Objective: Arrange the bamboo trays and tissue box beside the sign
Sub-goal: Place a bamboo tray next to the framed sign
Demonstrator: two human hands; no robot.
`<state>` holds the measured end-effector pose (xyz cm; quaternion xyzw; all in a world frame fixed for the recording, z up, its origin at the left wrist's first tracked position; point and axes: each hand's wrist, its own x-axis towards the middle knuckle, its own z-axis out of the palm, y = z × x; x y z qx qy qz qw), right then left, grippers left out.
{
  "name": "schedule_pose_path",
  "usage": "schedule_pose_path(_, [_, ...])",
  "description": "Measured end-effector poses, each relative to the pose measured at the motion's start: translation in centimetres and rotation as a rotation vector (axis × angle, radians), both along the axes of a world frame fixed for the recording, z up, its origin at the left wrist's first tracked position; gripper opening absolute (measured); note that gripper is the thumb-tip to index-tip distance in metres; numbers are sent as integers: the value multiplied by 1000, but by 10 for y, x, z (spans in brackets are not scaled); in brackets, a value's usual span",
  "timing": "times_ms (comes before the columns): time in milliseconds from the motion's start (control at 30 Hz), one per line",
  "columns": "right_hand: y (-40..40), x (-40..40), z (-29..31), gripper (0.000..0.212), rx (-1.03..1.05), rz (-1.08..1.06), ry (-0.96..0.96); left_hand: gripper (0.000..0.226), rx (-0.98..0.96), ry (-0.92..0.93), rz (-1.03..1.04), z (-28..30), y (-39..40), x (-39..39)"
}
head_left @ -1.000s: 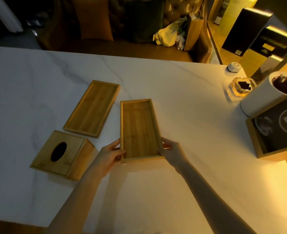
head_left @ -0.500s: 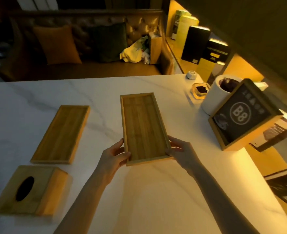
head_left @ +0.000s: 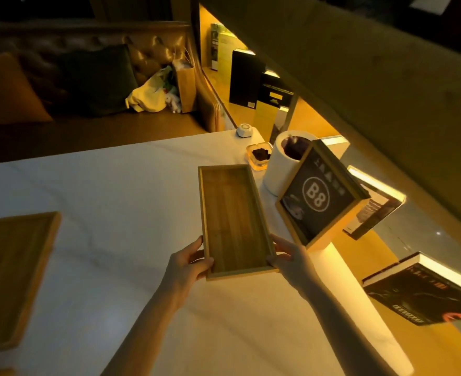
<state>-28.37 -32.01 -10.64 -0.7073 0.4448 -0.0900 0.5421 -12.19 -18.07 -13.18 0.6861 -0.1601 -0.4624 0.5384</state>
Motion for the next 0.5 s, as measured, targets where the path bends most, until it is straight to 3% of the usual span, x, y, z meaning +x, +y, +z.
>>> schedule_pose_path(500, [-60, 8, -48, 44, -86, -28, 149, 52, 113, 105, 38, -47, -64, 7])
